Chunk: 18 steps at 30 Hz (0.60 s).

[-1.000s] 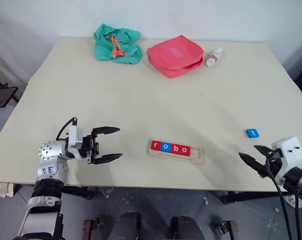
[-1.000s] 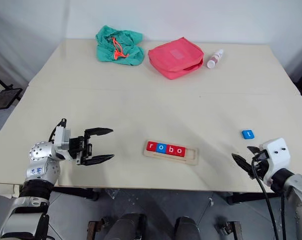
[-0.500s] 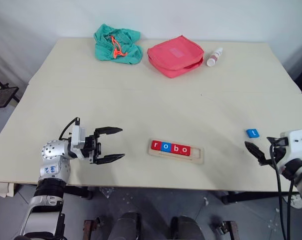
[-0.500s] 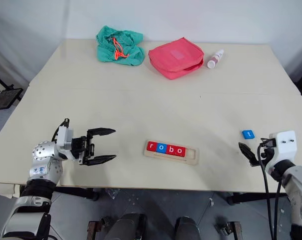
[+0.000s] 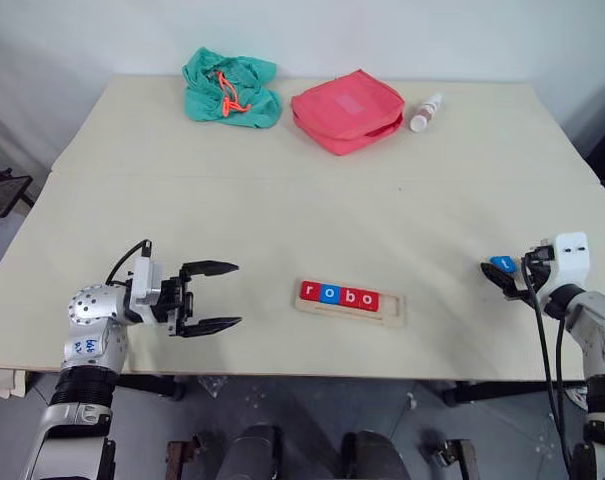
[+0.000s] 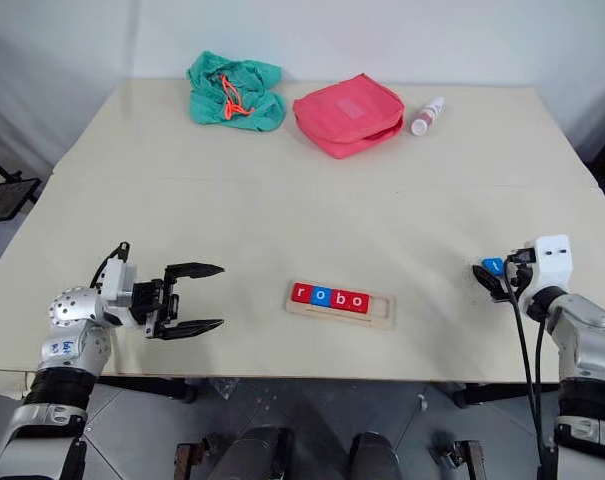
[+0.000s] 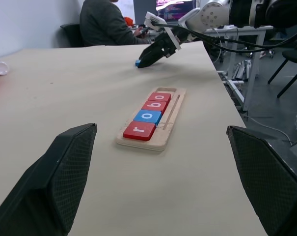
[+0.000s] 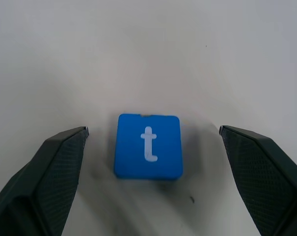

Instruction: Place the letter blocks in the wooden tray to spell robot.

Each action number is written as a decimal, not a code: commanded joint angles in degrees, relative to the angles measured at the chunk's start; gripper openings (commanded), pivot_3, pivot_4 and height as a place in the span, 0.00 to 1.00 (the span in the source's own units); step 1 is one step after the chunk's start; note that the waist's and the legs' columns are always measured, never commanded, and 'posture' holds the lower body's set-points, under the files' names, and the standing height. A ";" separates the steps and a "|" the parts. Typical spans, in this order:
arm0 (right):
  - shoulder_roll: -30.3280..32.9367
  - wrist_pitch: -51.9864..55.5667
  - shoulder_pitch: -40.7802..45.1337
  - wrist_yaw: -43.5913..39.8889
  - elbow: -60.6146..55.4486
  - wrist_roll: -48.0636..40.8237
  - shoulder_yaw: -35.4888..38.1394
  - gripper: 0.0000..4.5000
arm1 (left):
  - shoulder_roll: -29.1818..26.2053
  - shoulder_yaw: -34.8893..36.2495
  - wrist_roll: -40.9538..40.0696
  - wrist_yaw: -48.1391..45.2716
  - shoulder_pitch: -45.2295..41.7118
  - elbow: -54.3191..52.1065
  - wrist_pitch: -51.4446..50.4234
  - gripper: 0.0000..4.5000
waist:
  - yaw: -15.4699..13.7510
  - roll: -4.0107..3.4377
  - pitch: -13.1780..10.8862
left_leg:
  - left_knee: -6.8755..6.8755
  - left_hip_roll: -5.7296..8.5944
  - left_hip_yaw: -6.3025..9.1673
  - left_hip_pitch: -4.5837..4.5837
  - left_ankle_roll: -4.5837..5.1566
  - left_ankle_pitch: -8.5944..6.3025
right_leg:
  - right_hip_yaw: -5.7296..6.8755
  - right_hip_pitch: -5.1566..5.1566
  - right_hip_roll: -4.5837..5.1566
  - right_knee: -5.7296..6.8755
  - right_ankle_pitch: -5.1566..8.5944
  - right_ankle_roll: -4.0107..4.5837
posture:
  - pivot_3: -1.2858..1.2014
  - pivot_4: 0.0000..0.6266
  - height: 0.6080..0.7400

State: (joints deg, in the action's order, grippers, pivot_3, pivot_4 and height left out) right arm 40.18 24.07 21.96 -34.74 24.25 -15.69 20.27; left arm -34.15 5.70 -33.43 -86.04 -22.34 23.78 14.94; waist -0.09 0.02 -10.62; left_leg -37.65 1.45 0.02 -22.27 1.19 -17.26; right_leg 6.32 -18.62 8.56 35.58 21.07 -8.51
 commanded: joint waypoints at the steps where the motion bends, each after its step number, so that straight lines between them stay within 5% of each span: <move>1: 1.41 -0.66 -0.25 -0.15 0.72 0.74 -0.32 0.87 | -0.73 1.13 -0.92 -3.56 0.44 -2.15 -0.26 1.00 | 0.04 0.00 0.00 | 0.00 0.00 0.01 0.00 0.00 0.00 | 0.00 0.00 0.00 0.00 0.00 0.00 | 0.52 0.24 1.00; 8: 0.76 -0.16 -3.10 0.79 -2.05 0.14 0.48 0.33 | -0.25 1.04 -0.62 -3.32 -0.09 -1.58 -0.09 1.00 | -0.08 0.00 0.00 | -0.01 0.02 0.08 -0.01 0.00 0.00 | 0.02 0.03 0.01 0.01 0.00 0.00 | 0.52 0.24 1.00; 18: -6.40 12.09 -13.49 10.35 -30.74 -5.98 4.06 0.33 | 1.12 0.22 -0.34 -5.14 -2.40 1.44 0.53 1.00 | 0.02 -0.01 0.00 | 0.03 0.01 0.05 -0.01 0.00 0.00 | 0.01 0.00 0.00 0.01 0.00 0.00 | 0.52 0.24 1.00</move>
State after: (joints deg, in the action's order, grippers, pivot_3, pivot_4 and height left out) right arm 34.04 34.08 9.06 -26.33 -0.20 -19.82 22.66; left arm -32.94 5.56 -33.39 -86.04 -24.38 25.23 15.01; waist -0.08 0.00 -10.62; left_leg -37.60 1.46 0.05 -22.28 1.18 -17.26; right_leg 6.30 -18.63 8.56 35.59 21.07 -8.51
